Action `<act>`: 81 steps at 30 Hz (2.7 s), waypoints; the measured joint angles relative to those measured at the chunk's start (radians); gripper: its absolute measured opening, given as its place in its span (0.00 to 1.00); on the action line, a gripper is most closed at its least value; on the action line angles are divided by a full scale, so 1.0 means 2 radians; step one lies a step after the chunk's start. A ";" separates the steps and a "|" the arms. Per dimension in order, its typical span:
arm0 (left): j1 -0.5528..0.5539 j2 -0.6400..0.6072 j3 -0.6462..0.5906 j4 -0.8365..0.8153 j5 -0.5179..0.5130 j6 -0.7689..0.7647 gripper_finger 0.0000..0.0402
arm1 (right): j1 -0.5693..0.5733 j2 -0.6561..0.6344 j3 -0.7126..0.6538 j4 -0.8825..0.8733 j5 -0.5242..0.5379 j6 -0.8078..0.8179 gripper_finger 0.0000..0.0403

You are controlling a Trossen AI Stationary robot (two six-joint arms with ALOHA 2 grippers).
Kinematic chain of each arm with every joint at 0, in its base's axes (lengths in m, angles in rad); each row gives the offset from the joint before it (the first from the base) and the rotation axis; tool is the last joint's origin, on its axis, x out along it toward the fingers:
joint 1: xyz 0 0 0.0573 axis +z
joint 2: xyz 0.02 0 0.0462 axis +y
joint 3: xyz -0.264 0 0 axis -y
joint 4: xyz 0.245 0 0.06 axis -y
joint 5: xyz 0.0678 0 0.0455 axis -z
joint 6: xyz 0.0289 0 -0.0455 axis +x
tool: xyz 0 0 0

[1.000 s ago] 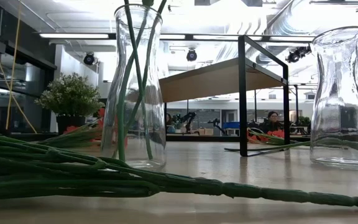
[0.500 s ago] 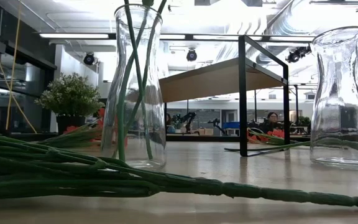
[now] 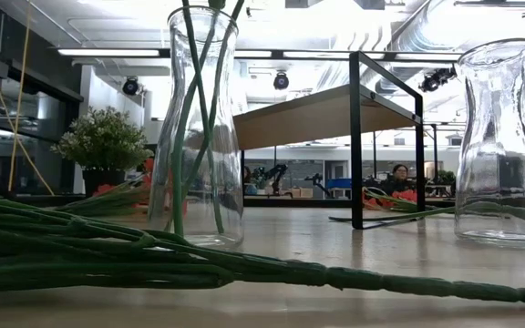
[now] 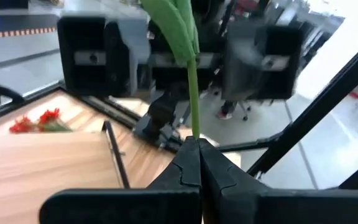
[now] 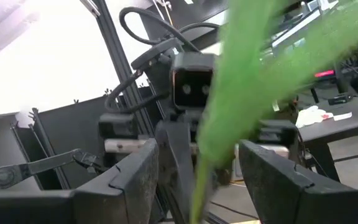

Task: Pick and place flowers into a vace then onto a shelf
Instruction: Put the red tulip into the left transparent vase

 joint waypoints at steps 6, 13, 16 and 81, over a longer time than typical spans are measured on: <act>0.000 0.004 -0.001 0.003 -0.004 0.003 0.05 | 0.000 0.000 0.000 -0.003 0.000 0.000 0.52; 0.000 0.003 0.005 0.004 -0.006 0.012 0.05 | 0.000 0.000 0.000 -0.008 0.000 0.000 0.48; 0.000 0.003 0.012 0.005 -0.006 0.016 0.05 | 0.000 0.000 0.000 -0.015 -0.007 0.000 0.44; -0.001 -0.037 0.022 -0.144 0.124 -0.047 0.47 | 0.151 -0.050 0.000 -0.021 -0.086 -0.143 0.00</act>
